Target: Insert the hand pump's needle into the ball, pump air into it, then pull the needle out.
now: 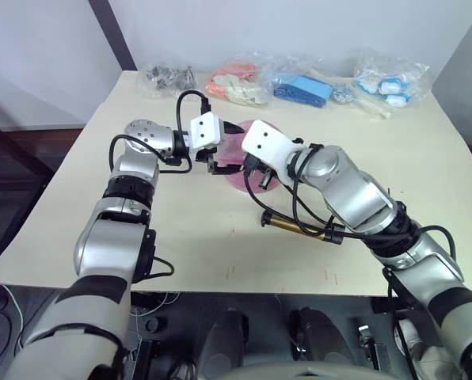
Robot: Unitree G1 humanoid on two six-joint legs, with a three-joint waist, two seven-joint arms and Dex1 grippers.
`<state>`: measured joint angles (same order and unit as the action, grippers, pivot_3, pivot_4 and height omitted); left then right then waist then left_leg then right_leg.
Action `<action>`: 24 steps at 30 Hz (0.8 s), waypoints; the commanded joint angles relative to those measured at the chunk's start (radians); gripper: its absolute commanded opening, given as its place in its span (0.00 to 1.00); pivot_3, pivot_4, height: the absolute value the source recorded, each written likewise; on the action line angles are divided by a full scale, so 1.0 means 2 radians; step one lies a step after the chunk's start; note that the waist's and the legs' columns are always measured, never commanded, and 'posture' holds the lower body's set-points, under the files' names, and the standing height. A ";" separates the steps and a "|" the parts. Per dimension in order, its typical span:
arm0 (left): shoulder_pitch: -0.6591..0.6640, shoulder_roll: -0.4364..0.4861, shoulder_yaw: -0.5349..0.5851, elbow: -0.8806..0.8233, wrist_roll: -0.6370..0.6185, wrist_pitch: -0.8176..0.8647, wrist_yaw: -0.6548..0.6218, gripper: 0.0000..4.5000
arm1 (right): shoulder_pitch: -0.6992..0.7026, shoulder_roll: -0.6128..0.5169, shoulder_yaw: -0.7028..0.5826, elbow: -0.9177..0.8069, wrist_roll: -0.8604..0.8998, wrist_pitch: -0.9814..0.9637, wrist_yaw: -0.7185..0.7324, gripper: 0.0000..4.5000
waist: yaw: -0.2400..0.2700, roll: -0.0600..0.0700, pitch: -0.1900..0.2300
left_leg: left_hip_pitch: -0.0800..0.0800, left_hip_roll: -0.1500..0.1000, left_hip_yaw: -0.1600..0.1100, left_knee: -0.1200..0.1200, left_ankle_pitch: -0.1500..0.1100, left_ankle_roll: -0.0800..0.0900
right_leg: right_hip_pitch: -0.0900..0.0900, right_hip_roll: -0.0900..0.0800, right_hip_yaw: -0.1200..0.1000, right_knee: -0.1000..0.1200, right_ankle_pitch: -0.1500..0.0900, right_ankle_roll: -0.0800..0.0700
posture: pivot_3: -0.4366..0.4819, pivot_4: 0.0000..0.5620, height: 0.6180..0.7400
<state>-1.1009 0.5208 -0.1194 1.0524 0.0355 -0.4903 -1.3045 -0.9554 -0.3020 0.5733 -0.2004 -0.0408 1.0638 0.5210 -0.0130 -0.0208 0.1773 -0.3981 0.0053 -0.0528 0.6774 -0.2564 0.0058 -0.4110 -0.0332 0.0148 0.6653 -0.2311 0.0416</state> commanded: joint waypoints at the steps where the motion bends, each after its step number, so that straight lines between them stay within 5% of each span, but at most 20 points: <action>1: 0.013 -0.003 -0.015 0.006 0.022 0.017 0.019 1.00 | -0.009 -0.001 0.009 -0.027 -0.004 0.009 0.010 0.08 | 0.000 0.000 0.000 | 0.000 0.000 0.000 0.000 0.000 0.000 | 0.000 0.000 0.000 0.000 0.000 0.000 | 0.48 0.27 1.00; 24: 0.015 -0.012 -0.062 0.027 0.068 0.046 0.086 1.00 | -0.037 -0.005 -0.004 -0.094 0.012 0.071 0.036 0.08 | 0.014 0.000 0.000 | 0.000 -0.001 -0.002 0.000 0.000 0.000 | 0.001 -0.001 -0.002 0.000 0.000 0.000 | 0.48 0.27 1.00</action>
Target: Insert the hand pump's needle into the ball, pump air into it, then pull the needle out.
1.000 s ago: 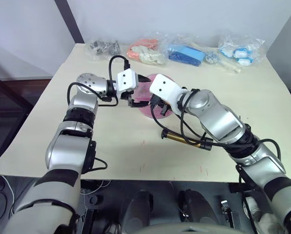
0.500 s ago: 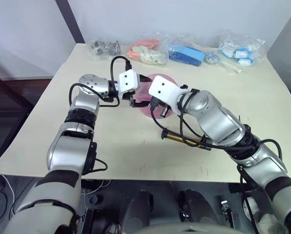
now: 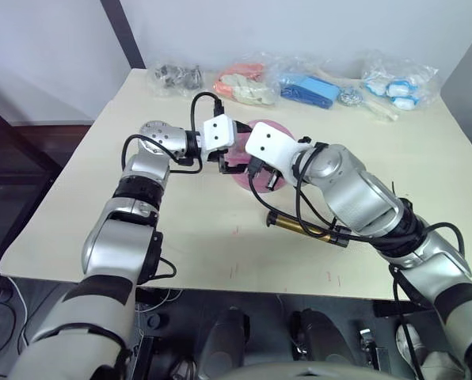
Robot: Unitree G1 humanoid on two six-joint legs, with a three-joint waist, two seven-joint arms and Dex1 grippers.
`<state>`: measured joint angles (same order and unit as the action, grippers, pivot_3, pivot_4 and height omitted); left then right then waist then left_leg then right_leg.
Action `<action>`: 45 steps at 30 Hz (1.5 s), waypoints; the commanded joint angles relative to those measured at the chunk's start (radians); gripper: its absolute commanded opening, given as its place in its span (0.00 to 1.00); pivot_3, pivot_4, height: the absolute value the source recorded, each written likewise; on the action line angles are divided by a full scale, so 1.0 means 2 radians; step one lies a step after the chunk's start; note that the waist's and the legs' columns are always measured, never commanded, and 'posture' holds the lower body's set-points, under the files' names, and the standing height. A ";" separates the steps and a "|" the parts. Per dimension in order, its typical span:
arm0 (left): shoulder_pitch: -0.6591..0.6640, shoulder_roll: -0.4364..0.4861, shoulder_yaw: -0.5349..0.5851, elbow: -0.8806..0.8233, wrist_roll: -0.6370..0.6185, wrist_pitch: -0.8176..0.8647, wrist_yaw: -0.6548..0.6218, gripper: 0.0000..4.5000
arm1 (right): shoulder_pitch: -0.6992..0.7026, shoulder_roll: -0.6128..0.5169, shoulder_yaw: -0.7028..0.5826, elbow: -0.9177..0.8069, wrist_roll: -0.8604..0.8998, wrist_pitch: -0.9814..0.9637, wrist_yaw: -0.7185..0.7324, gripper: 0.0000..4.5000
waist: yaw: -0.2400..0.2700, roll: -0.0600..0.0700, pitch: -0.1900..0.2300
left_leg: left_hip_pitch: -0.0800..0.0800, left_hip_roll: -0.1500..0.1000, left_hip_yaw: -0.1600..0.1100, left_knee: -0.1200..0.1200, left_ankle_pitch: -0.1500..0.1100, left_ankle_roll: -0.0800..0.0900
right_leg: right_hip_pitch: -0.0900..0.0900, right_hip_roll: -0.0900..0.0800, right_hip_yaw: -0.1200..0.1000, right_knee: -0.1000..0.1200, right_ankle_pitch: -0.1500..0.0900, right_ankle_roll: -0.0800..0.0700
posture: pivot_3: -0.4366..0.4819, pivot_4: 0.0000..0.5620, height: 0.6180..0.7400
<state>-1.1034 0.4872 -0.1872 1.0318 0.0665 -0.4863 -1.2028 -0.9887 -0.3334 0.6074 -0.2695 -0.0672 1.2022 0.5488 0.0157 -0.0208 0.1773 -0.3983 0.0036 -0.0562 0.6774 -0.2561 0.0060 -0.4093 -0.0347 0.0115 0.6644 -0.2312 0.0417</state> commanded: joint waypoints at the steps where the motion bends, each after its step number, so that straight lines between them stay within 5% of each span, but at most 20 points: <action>1: 0.016 0.005 -0.030 0.038 0.054 0.045 0.036 1.00 | -0.021 0.011 -0.024 -0.062 0.028 0.004 0.022 0.08 | 0.000 0.000 0.000 | 0.000 0.000 0.000 0.000 0.000 0.000 | 0.000 0.000 0.000 0.000 0.000 0.000 | 0.48 0.27 1.00; 45: 0.010 0.005 -0.084 0.064 0.077 0.101 0.076 1.00 | -0.045 -0.021 -0.059 -0.111 0.083 0.050 0.024 0.08 | 0.002 0.000 0.000 | -0.001 -0.001 -0.002 0.000 0.000 0.000 | 0.001 -0.001 -0.002 -0.001 0.000 0.000 | 0.48 0.27 1.00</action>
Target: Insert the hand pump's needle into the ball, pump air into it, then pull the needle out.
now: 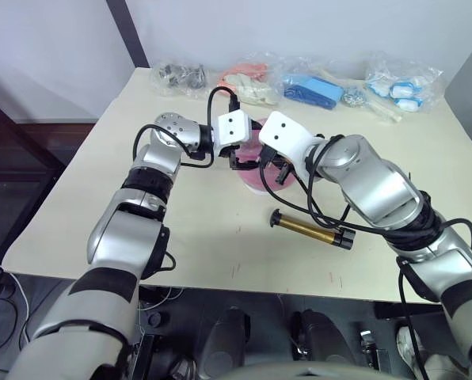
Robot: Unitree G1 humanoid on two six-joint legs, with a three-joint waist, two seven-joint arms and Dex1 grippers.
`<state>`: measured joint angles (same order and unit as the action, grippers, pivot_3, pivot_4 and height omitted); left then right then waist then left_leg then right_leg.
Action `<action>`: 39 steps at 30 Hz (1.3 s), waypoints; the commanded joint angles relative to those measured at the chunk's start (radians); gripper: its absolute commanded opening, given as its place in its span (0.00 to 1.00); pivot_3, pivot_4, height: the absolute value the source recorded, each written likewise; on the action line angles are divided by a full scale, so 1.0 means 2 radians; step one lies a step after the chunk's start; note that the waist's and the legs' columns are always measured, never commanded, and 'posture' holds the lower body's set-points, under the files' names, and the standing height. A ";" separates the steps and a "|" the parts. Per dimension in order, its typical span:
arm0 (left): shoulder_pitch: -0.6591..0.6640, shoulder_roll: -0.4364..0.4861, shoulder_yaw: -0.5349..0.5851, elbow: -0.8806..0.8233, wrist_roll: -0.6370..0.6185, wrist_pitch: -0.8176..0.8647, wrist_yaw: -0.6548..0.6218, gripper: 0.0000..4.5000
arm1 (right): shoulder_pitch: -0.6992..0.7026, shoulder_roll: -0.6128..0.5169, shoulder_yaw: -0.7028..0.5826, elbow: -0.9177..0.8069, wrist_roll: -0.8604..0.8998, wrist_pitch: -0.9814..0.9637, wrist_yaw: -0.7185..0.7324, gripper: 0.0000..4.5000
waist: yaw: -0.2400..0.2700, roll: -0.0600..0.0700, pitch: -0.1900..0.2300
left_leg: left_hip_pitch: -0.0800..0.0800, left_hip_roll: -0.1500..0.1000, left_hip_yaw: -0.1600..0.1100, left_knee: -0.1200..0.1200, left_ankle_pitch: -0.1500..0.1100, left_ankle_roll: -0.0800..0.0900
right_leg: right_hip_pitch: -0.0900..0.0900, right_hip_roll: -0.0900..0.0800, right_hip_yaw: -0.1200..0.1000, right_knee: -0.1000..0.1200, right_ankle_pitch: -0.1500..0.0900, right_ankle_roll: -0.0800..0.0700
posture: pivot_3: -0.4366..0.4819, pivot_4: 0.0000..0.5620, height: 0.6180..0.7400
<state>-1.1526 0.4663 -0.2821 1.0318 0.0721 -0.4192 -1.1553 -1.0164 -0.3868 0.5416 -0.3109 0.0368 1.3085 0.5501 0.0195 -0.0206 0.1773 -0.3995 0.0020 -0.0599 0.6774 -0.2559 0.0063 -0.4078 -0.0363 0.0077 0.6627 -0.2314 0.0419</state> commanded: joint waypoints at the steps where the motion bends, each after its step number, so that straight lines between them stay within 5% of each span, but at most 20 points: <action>1: 0.035 0.015 -0.037 0.064 0.074 0.068 0.052 1.00 | -0.031 0.005 -0.027 -0.091 0.032 -0.003 0.023 0.08 | 0.000 0.000 0.000 | 0.000 0.000 0.000 0.000 0.000 0.000 | 0.000 0.000 0.000 0.000 0.000 0.000 | 0.48 0.27 1.00; 7: 0.035 0.014 -0.039 0.064 0.075 0.075 0.053 1.00 | -0.026 0.007 -0.035 -0.100 0.040 -0.010 0.023 0.08 | -0.004 0.001 -0.002 | 0.000 0.000 0.000 0.000 0.000 0.000 | 0.000 0.000 0.000 0.000 0.000 0.000 | 0.48 0.27 1.00; 15: 0.035 0.010 -0.032 0.058 0.077 0.083 0.052 1.00 | -0.029 -0.009 -0.037 -0.111 0.057 -0.004 0.018 0.08 | -0.018 0.003 -0.013 | 0.010 0.002 -0.001 -0.003 0.000 0.001 | 0.007 0.000 0.001 -0.001 -0.003 0.000 | 0.48 0.27 1.00; 23: 0.041 0.006 0.001 0.043 0.043 0.081 0.030 1.00 | 0.012 -0.068 -0.071 -0.148 0.073 0.016 0.017 0.08 | -0.017 0.004 -0.014 | 0.010 0.002 -0.001 -0.003 0.000 0.001 | 0.006 0.000 0.002 -0.001 -0.003 0.000 | 0.48 0.27 1.00; 30: 0.057 0.007 0.046 0.007 -0.004 0.079 -0.012 1.00 | 0.075 -0.111 -0.173 -0.200 0.099 0.061 0.012 0.08 | -0.018 0.004 -0.013 | 0.008 0.002 -0.001 -0.004 0.000 0.001 | 0.004 0.000 0.002 -0.001 -0.002 0.002 | 0.48 0.27 1.00; 39: 0.086 0.010 0.071 -0.056 -0.037 0.081 -0.035 1.00 | 0.183 -0.120 -0.216 -0.185 0.097 0.023 -0.024 0.08 | -0.017 0.004 -0.012 | 0.001 0.001 0.000 -0.005 0.000 0.001 | -0.002 0.001 0.003 -0.002 -0.001 0.002 | 0.48 0.27 1.00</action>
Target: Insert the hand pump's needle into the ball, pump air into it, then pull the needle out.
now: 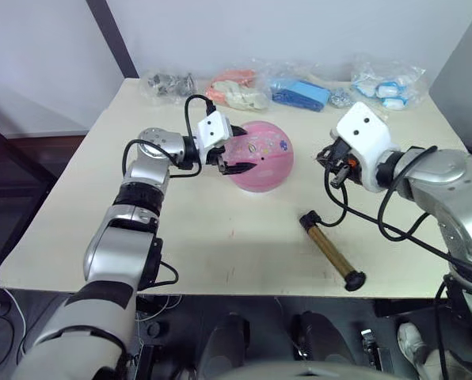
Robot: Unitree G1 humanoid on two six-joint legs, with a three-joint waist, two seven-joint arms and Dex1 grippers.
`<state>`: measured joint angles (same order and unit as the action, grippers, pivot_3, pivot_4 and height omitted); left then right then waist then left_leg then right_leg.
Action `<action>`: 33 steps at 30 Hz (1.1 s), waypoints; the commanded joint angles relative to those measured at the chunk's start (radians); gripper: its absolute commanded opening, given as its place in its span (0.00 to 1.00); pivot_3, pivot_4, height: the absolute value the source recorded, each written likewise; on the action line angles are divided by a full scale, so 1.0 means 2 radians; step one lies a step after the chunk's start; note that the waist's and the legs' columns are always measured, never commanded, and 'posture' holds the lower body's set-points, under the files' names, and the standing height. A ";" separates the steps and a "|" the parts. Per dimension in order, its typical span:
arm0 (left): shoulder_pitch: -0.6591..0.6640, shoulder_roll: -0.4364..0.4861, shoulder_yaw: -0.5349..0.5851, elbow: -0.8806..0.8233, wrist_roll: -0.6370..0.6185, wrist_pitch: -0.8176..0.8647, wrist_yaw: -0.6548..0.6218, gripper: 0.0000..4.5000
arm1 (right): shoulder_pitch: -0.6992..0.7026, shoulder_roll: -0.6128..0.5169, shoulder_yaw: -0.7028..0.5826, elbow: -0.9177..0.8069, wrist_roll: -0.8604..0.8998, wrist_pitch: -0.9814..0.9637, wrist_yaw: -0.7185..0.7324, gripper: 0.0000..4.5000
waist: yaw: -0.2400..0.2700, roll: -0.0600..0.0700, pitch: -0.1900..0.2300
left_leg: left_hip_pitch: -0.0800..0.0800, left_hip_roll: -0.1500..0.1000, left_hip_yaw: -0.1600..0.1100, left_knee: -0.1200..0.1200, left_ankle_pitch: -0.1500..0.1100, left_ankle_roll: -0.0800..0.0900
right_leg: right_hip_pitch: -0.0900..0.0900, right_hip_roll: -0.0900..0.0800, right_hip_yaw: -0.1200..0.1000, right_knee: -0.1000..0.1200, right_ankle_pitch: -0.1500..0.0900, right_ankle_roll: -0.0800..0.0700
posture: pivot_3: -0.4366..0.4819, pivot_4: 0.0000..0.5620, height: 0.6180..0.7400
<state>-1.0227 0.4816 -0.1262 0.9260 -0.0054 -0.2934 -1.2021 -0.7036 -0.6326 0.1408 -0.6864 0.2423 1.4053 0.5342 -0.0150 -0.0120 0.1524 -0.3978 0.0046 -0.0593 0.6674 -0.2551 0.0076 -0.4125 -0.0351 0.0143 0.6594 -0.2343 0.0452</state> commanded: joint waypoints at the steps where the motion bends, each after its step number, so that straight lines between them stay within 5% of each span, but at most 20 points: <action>1: 0.025 0.002 -0.003 -0.012 -0.003 0.026 -0.013 1.00 | 0.041 0.011 -0.019 0.008 -0.007 -0.031 -0.024 0.08 | 0.000 0.000 0.000 | 0.000 0.000 0.000 0.000 0.000 0.000 | 0.000 0.000 0.000 0.000 0.000 0.000 | 0.48 0.27 1.00; 11: 0.055 0.012 0.029 -0.085 -0.053 0.087 -0.024 1.00 | 0.104 0.022 -0.047 0.019 -0.002 -0.061 -0.049 0.08 | -0.001 0.000 0.004 | 0.000 0.000 0.001 0.000 0.000 0.000 | 0.000 0.000 0.000 -0.001 0.000 0.000 | 0.48 0.27 1.00; 20: 0.112 0.043 0.096 -0.242 -0.177 0.251 -0.049 1.00 | 0.126 0.009 -0.064 0.058 -0.003 -0.109 -0.045 0.08 | -0.006 0.000 0.012 | -0.002 0.000 0.001 -0.001 0.000 0.000 | -0.002 0.000 0.001 -0.001 0.000 -0.001 | 0.48 0.27 1.00; 27: 0.214 0.104 0.134 -0.417 -0.290 0.404 -0.070 1.00 | 0.126 -0.003 -0.065 0.092 0.002 -0.143 -0.029 0.08 | -0.012 -0.001 0.015 | -0.002 0.001 0.001 -0.001 0.000 0.000 | -0.002 0.000 0.002 -0.001 0.001 -0.002 | 0.48 0.27 1.00; 33: 0.308 0.127 0.159 -0.532 -0.338 0.452 -0.048 1.00 | 0.128 -0.009 -0.062 0.129 0.006 -0.170 -0.012 0.08 | -0.011 -0.001 0.015 | -0.002 0.001 0.002 -0.002 0.000 0.000 | -0.002 0.000 0.002 -0.001 0.001 -0.002 | 0.48 0.27 1.00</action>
<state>-0.4343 0.7110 0.1551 -0.0492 -0.6439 0.5991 -1.3037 -0.4465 -0.6436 0.0293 -0.4369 0.2470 1.0981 0.4975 -0.0380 -0.0148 0.1823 -0.4010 0.0067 -0.0558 0.6638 -0.2553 0.0076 -0.4170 -0.0353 0.0181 0.6565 -0.2322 0.0417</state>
